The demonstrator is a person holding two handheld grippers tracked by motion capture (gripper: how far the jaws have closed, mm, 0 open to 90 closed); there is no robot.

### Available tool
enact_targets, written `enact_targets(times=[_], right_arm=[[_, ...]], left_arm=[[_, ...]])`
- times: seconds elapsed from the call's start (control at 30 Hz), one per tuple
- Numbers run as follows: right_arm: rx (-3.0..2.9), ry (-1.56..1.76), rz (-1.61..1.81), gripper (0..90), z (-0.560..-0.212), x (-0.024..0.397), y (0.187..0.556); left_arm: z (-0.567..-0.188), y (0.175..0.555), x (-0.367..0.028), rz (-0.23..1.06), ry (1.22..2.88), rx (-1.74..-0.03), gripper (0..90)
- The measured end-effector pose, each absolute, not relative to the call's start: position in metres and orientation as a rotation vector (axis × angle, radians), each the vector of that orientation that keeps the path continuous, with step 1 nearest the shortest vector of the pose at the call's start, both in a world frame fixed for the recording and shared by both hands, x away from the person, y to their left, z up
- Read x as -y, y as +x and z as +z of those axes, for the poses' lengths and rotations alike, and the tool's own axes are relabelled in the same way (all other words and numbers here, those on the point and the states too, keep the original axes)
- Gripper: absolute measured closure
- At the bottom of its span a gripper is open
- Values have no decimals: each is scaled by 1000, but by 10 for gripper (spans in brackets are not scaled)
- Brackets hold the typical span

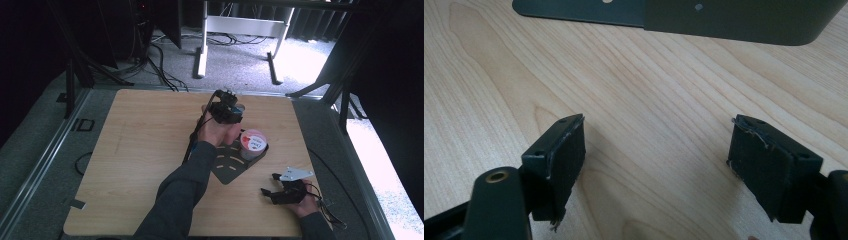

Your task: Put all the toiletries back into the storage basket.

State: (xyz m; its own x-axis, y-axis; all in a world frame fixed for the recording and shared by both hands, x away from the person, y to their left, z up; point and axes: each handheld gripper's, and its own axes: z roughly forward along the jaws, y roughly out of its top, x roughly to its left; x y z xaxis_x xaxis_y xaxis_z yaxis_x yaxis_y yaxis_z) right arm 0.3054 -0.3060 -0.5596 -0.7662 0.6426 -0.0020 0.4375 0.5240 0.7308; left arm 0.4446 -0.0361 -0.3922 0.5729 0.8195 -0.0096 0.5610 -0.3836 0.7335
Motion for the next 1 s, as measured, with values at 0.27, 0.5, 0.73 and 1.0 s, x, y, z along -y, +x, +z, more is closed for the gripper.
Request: enact_targets(times=[0.27,0.5,0.73,1.0], right_arm=[[-2496,905,1081,224,-560,306,305],[-2495,904,1081,224,-560,306,305],[-2497,900,1083,224,-560,306,305],[-2497,896,1084,224,-560,306,305]], left_arm=[[-391,450,41,469,2097,-1120,528],[-395,457,46,461,2083,-1164,528],[-402,464,51,468,2080,-1209,528],[-408,469,57,472,2077,-1243,528]])
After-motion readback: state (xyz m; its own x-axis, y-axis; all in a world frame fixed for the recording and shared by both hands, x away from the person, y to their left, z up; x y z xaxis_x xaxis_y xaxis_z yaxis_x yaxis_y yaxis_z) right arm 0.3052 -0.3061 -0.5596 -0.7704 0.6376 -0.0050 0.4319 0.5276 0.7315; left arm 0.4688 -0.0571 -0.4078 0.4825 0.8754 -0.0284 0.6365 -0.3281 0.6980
